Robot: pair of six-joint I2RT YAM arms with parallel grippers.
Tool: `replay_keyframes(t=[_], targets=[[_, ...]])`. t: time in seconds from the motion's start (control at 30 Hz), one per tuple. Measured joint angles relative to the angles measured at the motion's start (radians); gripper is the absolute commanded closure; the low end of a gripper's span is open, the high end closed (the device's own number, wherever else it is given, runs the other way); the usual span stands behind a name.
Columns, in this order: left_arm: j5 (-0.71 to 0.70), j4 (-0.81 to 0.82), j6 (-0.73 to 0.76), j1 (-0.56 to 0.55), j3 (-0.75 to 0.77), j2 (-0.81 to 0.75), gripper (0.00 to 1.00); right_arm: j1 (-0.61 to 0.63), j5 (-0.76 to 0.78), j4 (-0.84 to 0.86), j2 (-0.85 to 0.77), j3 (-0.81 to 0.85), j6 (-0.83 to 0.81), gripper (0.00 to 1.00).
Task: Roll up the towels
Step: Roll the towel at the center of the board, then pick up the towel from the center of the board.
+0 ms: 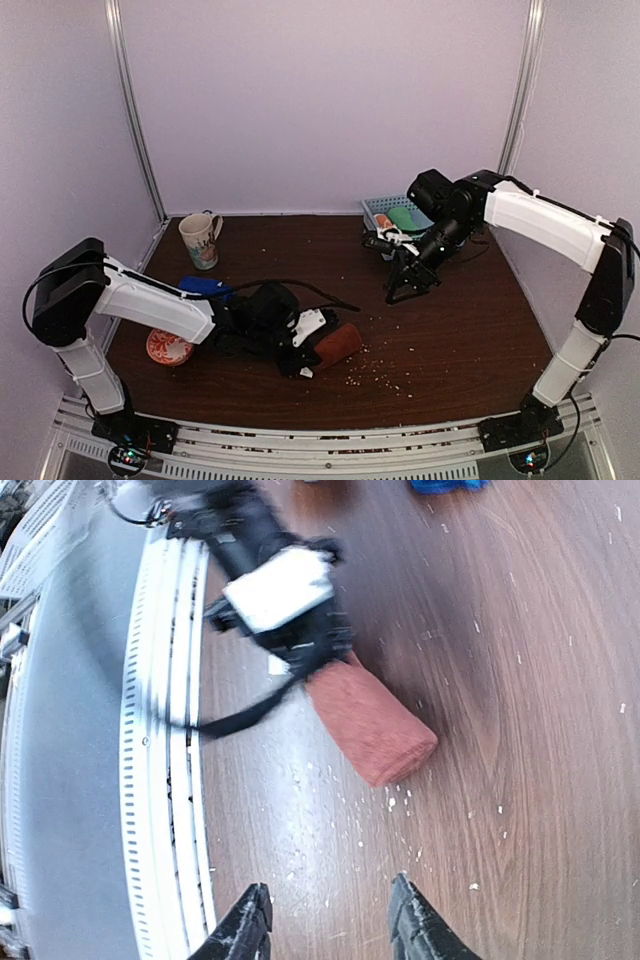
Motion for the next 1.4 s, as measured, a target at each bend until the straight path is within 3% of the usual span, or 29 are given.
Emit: replay_keyframes(t=[0.23, 0.53, 0.87, 1.4], targets=[[0.224, 0.070, -0.102, 0.104, -0.028, 0.020, 0.93, 0.044, 0.020, 0.129, -0.169, -0.206, -0.058, 0.58], [0.459, 0.238, -0.240, 0.196, -0.072, 0.089, 0.94, 0.338, 0.356, 0.419, -0.206, -0.412, -0.026, 0.51], [0.502, 0.267, -0.267, 0.196, -0.077, 0.102, 0.94, 0.477, 0.540, 0.647, -0.066, -0.416, -0.082, 0.44], [0.545, 0.273, -0.267, 0.203, -0.077, 0.113, 0.94, 0.490, 0.658, 0.893, 0.124, -0.447, -0.232, 0.37]])
